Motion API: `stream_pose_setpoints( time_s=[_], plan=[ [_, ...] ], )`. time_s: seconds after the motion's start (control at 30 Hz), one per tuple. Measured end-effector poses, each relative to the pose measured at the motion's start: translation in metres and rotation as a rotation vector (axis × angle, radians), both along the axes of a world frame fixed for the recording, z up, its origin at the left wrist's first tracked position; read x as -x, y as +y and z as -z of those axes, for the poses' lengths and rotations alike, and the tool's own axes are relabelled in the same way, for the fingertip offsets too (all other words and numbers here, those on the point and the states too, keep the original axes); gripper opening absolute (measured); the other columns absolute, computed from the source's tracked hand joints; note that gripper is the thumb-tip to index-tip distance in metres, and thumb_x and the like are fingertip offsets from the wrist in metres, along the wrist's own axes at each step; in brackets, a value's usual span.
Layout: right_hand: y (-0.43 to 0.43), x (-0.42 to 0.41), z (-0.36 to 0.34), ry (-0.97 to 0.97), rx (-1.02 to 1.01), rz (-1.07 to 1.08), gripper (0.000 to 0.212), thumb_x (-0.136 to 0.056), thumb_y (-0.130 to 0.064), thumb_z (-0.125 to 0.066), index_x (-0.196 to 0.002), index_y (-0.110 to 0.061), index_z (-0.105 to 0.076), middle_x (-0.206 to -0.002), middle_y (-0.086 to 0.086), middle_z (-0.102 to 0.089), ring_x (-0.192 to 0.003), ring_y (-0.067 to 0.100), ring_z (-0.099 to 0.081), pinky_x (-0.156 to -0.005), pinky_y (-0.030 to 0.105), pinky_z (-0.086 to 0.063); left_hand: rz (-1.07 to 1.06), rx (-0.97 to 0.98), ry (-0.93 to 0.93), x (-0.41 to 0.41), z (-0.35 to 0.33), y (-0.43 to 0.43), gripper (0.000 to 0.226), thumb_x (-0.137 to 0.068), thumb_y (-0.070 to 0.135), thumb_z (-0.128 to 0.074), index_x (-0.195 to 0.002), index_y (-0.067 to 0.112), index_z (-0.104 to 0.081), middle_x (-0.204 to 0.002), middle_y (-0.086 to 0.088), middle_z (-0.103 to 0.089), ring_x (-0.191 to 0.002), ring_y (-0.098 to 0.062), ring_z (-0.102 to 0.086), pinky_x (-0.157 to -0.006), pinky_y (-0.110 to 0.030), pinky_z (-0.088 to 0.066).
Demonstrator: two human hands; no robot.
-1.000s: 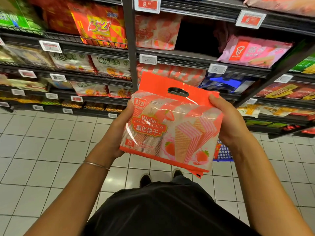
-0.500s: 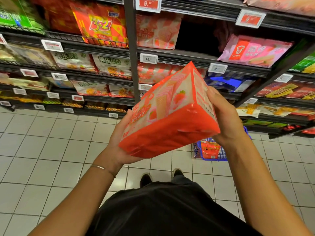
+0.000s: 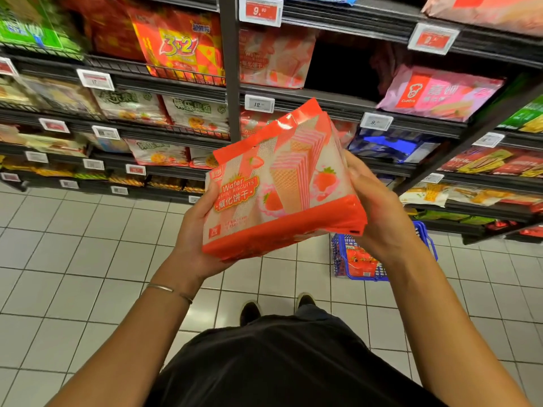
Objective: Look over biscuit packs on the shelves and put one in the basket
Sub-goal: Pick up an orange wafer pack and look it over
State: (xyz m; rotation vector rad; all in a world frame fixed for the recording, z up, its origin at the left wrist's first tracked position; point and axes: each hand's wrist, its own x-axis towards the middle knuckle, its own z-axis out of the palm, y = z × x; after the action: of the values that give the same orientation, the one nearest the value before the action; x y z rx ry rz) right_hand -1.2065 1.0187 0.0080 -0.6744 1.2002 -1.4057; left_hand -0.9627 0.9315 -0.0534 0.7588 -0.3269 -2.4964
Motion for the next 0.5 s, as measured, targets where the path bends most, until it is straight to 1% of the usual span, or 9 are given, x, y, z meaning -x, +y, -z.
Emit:
stream_pose_setpoints(
  time_s=[0.07,0.13,0.2,0.23,0.33,0.37,0.4,0.47,0.5],
  plan=[
    [0.001,-0.001,0.000,-0.020,-0.017,-0.019,0.048,-0.107,-0.018,-0.044,-0.155,-0.018,-0.045,-0.143,0.009,-0.062,-0.123,0.025,-0.063,-0.101,0.042,-0.054,-0.041,0.036,0.005,0.002,-0.002,0.000,0.056,-0.090,0.051,-0.070,-0.138,0.021,-0.069,-0.142,-0.011,-0.066,-0.124,-0.035,-0.068,-0.091,-0.054,-0.059],
    [0.001,-0.004,0.000,-0.053,-0.055,-0.011,0.046,-0.110,-0.019,-0.039,-0.156,-0.020,-0.044,-0.146,0.010,-0.061,-0.125,0.028,-0.062,-0.098,0.043,-0.055,-0.085,0.071,-0.002,0.004,-0.003,0.001,0.054,-0.091,0.047,-0.069,-0.138,0.019,-0.069,-0.143,-0.013,-0.065,-0.127,-0.037,-0.066,-0.093,-0.058,-0.058],
    [0.003,-0.005,0.000,-0.071,-0.097,0.022,0.044,-0.110,-0.028,-0.040,-0.152,-0.016,-0.050,-0.142,0.011,-0.063,-0.126,0.031,-0.063,-0.096,0.044,-0.058,-0.095,0.118,-0.020,0.004,-0.005,0.001,0.057,-0.091,0.047,-0.069,-0.141,0.020,-0.067,-0.144,-0.014,-0.064,-0.131,-0.040,-0.062,-0.099,-0.064,-0.054],
    [0.004,-0.004,0.000,-0.078,-0.114,0.033,0.046,-0.109,-0.036,-0.041,-0.148,-0.014,-0.054,-0.142,0.013,-0.064,-0.126,0.033,-0.064,-0.095,0.044,-0.060,-0.086,0.153,-0.039,0.003,-0.007,0.001,0.057,-0.089,0.047,-0.071,-0.139,0.021,-0.068,-0.144,-0.014,-0.064,-0.131,-0.040,-0.062,-0.098,-0.065,-0.054],
    [0.006,0.000,0.001,-0.106,-0.124,0.013,0.061,-0.106,-0.054,-0.036,-0.144,-0.012,-0.058,-0.143,0.017,-0.063,-0.130,0.035,-0.063,-0.096,0.042,-0.059,-0.050,0.251,-0.118,-0.001,-0.014,-0.003,0.056,-0.075,0.048,-0.084,-0.124,0.023,-0.078,-0.138,-0.015,-0.068,-0.122,-0.038,-0.068,-0.088,-0.058,-0.060],
    [0.005,-0.001,0.001,-0.103,-0.119,0.005,0.061,-0.103,-0.057,-0.040,-0.141,-0.014,-0.060,-0.142,0.015,-0.065,-0.130,0.033,-0.063,-0.098,0.042,-0.058,-0.049,0.272,-0.136,-0.002,-0.017,-0.004,0.059,-0.069,0.048,-0.091,-0.121,0.023,-0.079,-0.134,-0.014,-0.071,-0.119,-0.036,-0.071,-0.084,-0.055,-0.061],
    [0.004,-0.002,0.002,-0.098,-0.109,-0.004,0.060,-0.098,-0.059,-0.049,-0.138,-0.016,-0.062,-0.140,0.013,-0.066,-0.130,0.032,-0.063,-0.100,0.043,-0.058,-0.047,0.288,-0.147,-0.004,-0.019,-0.006,0.063,-0.064,0.048,-0.095,-0.119,0.023,-0.080,-0.131,-0.014,-0.072,-0.117,-0.035,-0.072,-0.083,-0.052,-0.062],
    [0.002,-0.003,0.006,-0.074,-0.088,-0.022,0.068,-0.081,-0.062,-0.072,-0.133,-0.018,-0.066,-0.137,0.011,-0.068,-0.127,0.029,-0.064,-0.106,0.047,-0.054,-0.046,0.309,-0.167,-0.006,-0.022,-0.008,0.068,-0.060,0.048,-0.098,-0.121,0.022,-0.079,-0.131,-0.014,-0.072,-0.117,-0.035,-0.072,-0.084,-0.051,-0.062],
    [0.001,-0.003,0.007,-0.056,-0.088,-0.023,0.074,-0.074,-0.062,-0.079,-0.132,-0.018,-0.066,-0.135,0.011,-0.069,-0.124,0.028,-0.066,-0.108,0.048,-0.053,-0.042,0.324,-0.178,-0.007,-0.024,-0.009,0.068,-0.061,0.049,-0.098,-0.121,0.023,-0.079,-0.131,-0.014,-0.072,-0.118,-0.035,-0.072,-0.084,-0.050,-0.062]
  ],
)
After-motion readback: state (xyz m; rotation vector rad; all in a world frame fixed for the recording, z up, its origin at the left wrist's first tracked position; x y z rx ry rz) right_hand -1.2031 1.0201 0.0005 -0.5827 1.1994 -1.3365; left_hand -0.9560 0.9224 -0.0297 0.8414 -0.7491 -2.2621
